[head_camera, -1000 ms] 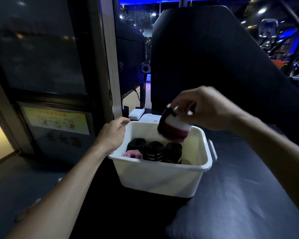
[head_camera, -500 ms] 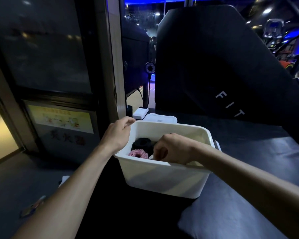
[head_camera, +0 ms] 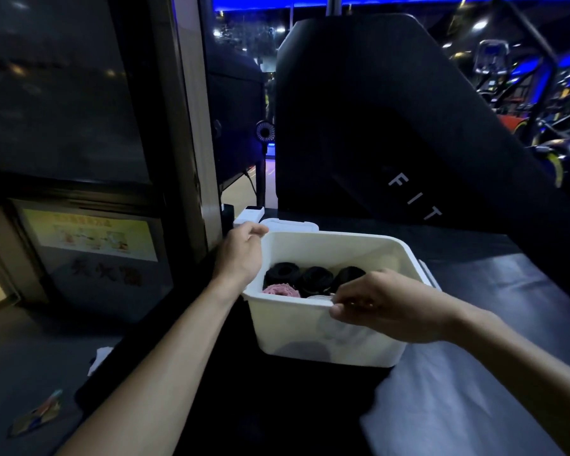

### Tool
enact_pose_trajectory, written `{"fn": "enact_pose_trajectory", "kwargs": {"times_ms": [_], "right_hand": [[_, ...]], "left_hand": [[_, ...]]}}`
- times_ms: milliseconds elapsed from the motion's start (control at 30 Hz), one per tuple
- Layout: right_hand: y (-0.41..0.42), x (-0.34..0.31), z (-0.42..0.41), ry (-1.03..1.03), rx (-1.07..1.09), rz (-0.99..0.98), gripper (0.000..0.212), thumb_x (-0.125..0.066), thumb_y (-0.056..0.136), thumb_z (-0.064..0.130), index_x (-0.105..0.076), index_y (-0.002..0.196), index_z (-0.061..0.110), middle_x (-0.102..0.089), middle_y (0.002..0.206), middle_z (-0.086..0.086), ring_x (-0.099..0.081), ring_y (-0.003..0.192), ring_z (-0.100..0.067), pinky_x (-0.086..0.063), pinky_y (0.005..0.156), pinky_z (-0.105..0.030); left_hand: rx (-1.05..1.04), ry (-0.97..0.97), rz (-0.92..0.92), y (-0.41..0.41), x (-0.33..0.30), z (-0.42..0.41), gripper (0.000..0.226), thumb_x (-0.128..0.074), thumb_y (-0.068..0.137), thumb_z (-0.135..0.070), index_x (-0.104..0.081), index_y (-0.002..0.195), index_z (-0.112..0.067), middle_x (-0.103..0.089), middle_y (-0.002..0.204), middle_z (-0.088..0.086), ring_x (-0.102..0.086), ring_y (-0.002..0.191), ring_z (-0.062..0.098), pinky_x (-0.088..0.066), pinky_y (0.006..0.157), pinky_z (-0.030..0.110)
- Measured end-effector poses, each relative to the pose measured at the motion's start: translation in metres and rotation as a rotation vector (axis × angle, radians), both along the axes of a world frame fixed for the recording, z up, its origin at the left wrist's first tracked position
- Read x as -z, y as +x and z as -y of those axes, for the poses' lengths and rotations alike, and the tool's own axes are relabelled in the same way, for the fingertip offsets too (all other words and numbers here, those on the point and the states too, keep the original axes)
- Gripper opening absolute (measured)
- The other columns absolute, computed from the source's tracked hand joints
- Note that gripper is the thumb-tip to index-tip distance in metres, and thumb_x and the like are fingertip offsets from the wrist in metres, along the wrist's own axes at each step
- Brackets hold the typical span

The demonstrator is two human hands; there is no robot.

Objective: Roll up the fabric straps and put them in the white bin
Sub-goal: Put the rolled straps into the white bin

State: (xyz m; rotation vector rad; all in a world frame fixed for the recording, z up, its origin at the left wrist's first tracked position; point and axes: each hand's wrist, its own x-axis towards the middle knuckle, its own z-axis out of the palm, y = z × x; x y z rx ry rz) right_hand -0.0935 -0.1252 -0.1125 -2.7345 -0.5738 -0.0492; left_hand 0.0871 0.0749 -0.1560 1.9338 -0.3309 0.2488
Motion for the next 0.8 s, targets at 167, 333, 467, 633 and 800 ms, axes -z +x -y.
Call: {"fn": "enact_pose_trajectory", "kwargs": {"times_ms": [167,333,467,633,800], "right_hand": [[-0.014,0.016,0.042,-0.018,0.211,0.196,0.046,-0.042,0.1,0.06,-0.062,0.082,0.023,-0.05,0.062,0.004,-0.045,0.061,-0.015,-0.043,0.061,-0.035],[-0.023,0.029,0.067,-0.04,0.376,0.389,0.044,-0.036,0.094,0.072,-0.063,0.087,0.038,-0.052,0.057,0.018,-0.048,0.055,-0.002,-0.042,0.051,-0.029],[-0.02,0.031,0.064,-0.036,0.396,0.376,0.038,-0.04,0.095,0.069,-0.065,0.087,0.041,-0.052,0.057,0.028,-0.05,0.06,0.01,-0.033,0.052,-0.021],[-0.019,0.035,0.061,-0.023,0.399,0.416,0.044,-0.033,0.093,0.073,-0.063,0.087,0.041,-0.051,0.056,0.027,-0.051,0.061,0.004,-0.035,0.05,-0.024],[-0.017,0.038,0.063,-0.056,0.417,0.441,0.048,-0.03,0.095,0.073,-0.065,0.091,0.041,-0.045,0.05,0.016,-0.056,0.063,-0.012,-0.048,0.054,-0.032]], "left_hand": [[0.011,-0.058,-0.053,-0.01,-0.008,0.07,0.032,-0.042,0.097,-0.006,-0.065,0.099,-0.028,-0.072,0.12,-0.003,-0.063,0.118,0.02,-0.048,0.102,0.033],[0.123,-0.125,-0.024,-0.012,-0.017,0.097,0.034,-0.041,0.097,-0.003,-0.067,0.11,-0.022,-0.066,0.111,-0.009,-0.058,0.112,0.013,-0.043,0.095,0.027],[0.0,-0.091,-0.028,0.033,0.007,0.06,0.021,-0.05,0.099,-0.009,-0.068,0.107,-0.018,-0.069,0.111,-0.003,-0.064,0.111,0.02,-0.048,0.093,0.032],[-0.221,0.401,-0.342,0.094,0.067,0.008,0.063,-0.067,0.09,-0.055,-0.057,0.135,-0.012,-0.051,0.143,0.016,-0.051,0.129,0.037,-0.042,0.109,0.045],[-0.324,0.624,-0.406,0.119,0.083,0.009,0.09,-0.061,0.078,-0.081,-0.054,0.138,-0.014,-0.037,0.15,0.016,-0.033,0.139,0.036,-0.027,0.113,0.046]]}}
